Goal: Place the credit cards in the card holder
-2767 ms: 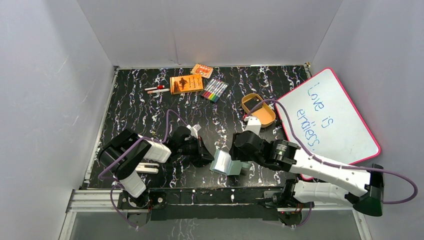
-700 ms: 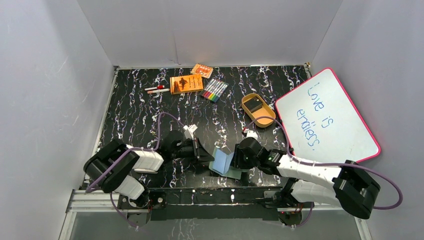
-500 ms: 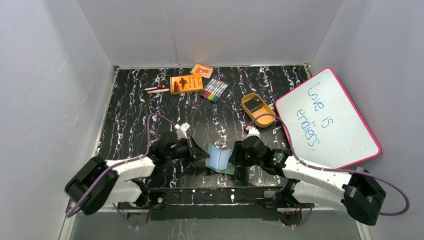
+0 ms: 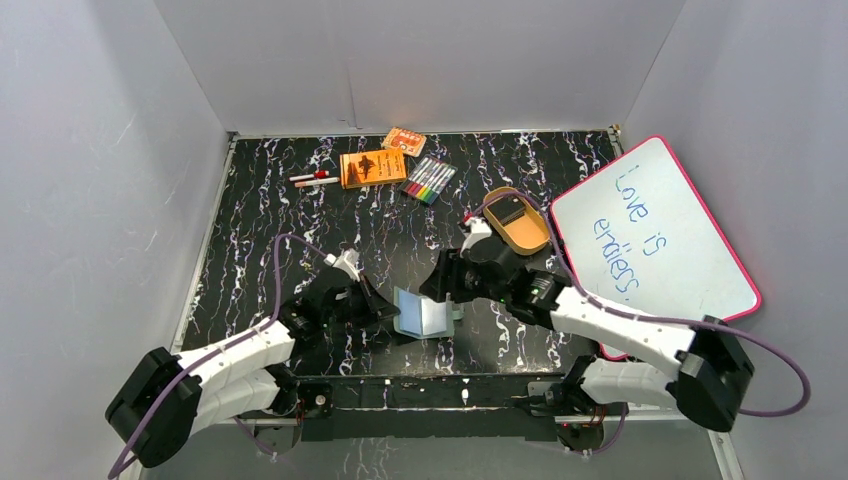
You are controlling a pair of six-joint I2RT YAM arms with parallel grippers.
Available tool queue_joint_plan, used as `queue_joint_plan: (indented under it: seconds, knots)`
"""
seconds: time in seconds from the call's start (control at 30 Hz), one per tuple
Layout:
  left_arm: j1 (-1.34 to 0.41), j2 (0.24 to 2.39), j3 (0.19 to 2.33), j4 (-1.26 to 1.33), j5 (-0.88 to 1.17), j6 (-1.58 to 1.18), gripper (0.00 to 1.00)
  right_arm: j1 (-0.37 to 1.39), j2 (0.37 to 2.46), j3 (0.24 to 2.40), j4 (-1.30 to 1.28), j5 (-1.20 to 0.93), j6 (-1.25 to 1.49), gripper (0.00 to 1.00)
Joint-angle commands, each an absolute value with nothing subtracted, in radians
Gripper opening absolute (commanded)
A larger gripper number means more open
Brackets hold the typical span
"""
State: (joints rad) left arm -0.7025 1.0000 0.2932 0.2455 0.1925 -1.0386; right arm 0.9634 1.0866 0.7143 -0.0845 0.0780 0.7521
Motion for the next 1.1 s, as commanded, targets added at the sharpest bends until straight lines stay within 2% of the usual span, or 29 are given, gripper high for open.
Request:
queue_joint_plan:
  seconds: [0.0,0.13,0.33,1.07]
  knots:
    - [-0.707,1.001,0.356,0.195,0.150,-1.044,0.00,0.972,1.210,0.756,0.004,-0.044,0.753,0.65]
    - [-0.707,1.002,0.370,0.181,0.143,-1.037,0.00,0.993,1.268,0.746,0.084,-0.073,0.771,0.68]
    - [-0.707,0.981,0.367,0.179,0.135,-1.052,0.00,1.048,1.349,0.810,0.046,-0.011,0.741,0.71]
    - [-0.707,0.958,0.371,0.186,0.137,-1.069,0.00,1.051,1.524,0.871,-0.040,-0.006,0.711,0.66]
